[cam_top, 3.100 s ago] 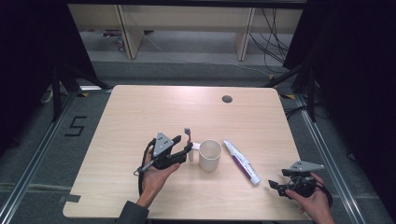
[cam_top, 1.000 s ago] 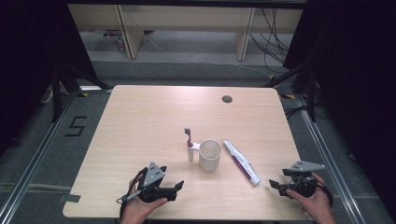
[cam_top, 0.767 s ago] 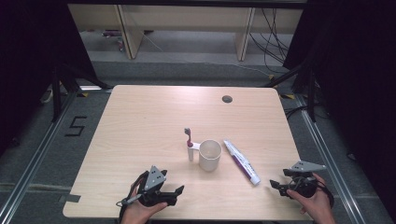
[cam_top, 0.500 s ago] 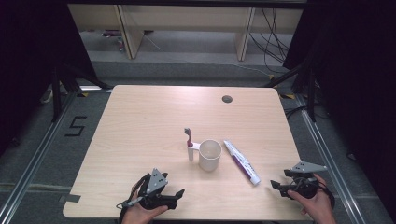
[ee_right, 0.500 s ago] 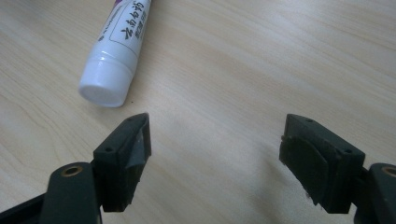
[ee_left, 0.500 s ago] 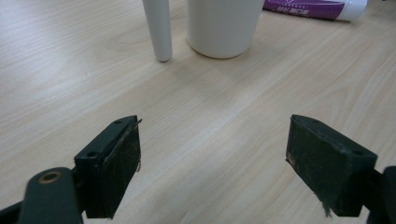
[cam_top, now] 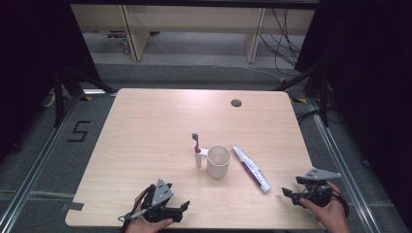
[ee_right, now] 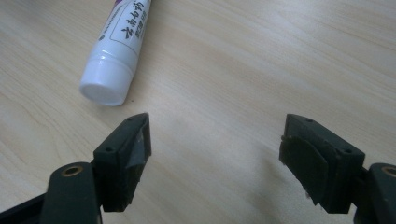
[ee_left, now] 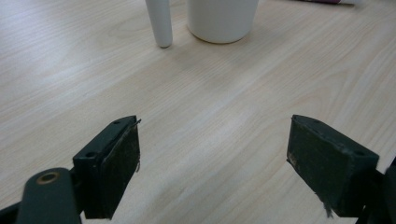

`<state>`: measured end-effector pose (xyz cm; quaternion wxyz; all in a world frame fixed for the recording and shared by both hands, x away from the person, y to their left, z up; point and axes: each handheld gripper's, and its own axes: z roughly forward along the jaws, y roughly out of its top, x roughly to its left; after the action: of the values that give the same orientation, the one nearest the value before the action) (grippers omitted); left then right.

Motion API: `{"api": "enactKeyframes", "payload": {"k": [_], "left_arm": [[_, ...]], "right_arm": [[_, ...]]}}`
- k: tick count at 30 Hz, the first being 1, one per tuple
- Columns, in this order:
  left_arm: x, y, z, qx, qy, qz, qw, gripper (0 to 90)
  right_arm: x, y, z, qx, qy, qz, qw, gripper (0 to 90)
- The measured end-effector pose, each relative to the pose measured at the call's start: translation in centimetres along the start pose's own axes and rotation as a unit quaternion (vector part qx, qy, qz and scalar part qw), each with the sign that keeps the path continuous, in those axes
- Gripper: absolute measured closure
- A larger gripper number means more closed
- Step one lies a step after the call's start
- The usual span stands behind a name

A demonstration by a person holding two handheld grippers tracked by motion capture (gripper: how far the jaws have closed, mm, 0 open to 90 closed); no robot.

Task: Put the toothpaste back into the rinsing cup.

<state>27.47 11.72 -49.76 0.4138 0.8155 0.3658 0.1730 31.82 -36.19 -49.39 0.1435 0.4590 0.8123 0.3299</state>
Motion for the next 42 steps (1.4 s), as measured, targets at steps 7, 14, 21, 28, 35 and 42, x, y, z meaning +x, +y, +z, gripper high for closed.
{"api": "enactKeyframes", "payload": {"k": [7, 14, 21, 28, 35, 42], "left_arm": [[0.0, -0.4, -0.3, 0.006, 0.002, -0.007, 1.0000, 16.4], [0.0, -0.7, -0.2, 0.011, 0.000, -0.007, 0.9999, 16.3], [0.1, -0.8, -0.2, 0.015, 0.005, -0.001, 0.9999, 16.3], [0.4, -0.8, -0.3, 0.029, 0.009, 0.010, 0.9995, 16.3], [0.4, -0.7, -0.4, 0.033, 0.010, 0.014, 0.9993, 16.3], [0.1, -0.8, -0.1, 0.024, 0.010, 0.006, 0.9996, 16.4]], "right_arm": [[0.0, 1.2, -0.4, -0.013, 0.006, -0.008, 0.9999, 27.3], [1.1, 3.3, -0.8, -0.019, 0.002, -0.033, 0.9993, 31.1], [2.1, 5.6, 0.1, 0.005, 0.014, -0.042, 0.9990, 33.3], [2.8, 7.7, 1.3, 0.030, 0.024, -0.065, 0.9972, 33.4], [4.1, 9.4, 2.5, 0.062, 0.032, -0.053, 0.9962, 34.0], [4.7, 11.1, 4.4, 0.073, 0.036, -0.082, 0.9933, 35.1]]}}
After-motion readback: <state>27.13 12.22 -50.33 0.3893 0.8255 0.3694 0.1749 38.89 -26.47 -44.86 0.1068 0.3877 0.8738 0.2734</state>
